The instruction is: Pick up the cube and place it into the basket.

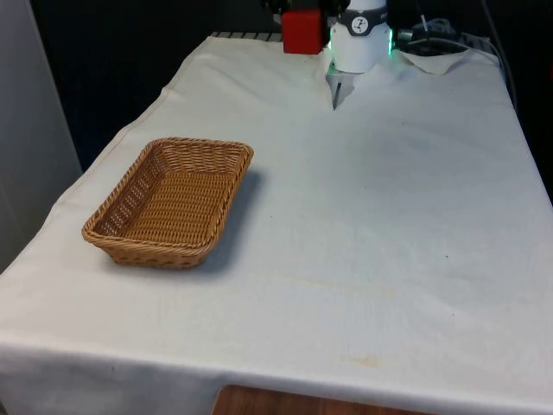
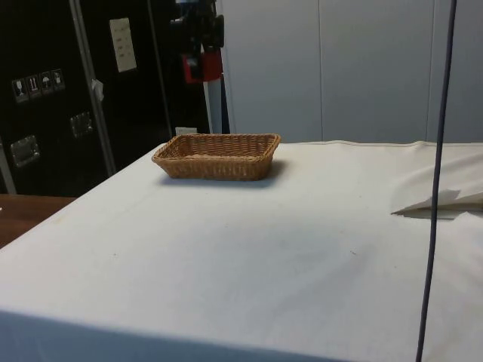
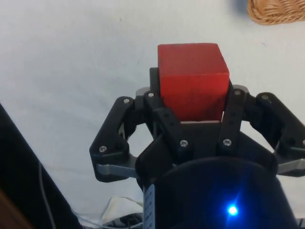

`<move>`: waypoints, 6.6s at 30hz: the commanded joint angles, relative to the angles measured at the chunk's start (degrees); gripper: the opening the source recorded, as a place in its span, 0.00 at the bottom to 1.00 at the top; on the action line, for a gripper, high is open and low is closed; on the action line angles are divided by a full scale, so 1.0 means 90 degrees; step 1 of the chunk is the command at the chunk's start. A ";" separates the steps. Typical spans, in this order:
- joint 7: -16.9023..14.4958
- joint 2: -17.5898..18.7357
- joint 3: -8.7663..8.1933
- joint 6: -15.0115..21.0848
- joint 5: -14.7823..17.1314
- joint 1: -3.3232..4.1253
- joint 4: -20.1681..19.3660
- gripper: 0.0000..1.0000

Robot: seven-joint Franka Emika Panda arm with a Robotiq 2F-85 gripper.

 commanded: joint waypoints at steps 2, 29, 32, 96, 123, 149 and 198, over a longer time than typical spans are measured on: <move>-0.0083 0.0070 -0.0025 -0.0013 0.0038 -0.0025 0.0070 0.01; -0.0618 0.0738 -0.0490 0.0038 0.0000 -0.0032 0.0649 0.01; -0.0738 0.0847 -0.0547 0.0064 0.0032 -0.0070 0.0738 0.01; -0.2215 0.2292 -0.1655 0.0732 0.0783 -0.0369 0.1585 0.01; -0.2215 0.2597 -0.1719 0.0910 0.0898 -0.0318 0.1630 0.01; -0.2241 0.3177 -0.1662 0.1388 0.1343 -0.0344 0.1649 0.01; -0.2349 0.4386 -0.1528 0.2324 0.2387 -0.0350 0.1795 0.01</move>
